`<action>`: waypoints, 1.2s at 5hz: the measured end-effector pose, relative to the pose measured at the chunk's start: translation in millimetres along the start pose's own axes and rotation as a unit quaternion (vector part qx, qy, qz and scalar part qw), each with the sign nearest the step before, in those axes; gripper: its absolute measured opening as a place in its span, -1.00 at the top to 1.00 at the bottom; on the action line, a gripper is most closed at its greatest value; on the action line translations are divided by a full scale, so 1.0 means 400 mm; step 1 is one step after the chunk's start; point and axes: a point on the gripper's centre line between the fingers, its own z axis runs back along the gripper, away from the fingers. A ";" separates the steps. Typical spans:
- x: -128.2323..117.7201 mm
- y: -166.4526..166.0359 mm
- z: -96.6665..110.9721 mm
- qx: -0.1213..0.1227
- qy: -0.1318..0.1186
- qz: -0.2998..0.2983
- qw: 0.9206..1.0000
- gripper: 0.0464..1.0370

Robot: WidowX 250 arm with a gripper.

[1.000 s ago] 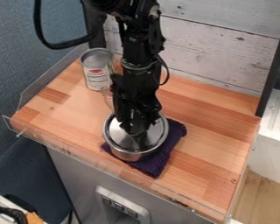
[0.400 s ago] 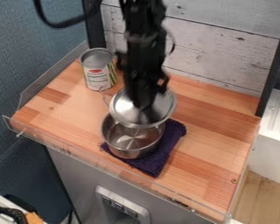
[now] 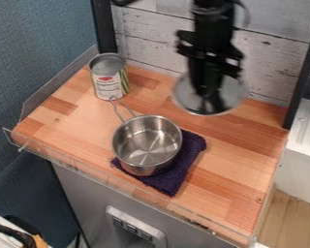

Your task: Open the lid of the pot and move it to top right side of the table

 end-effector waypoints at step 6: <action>0.103 -0.013 -0.220 0.023 0.046 0.028 0.998 -0.18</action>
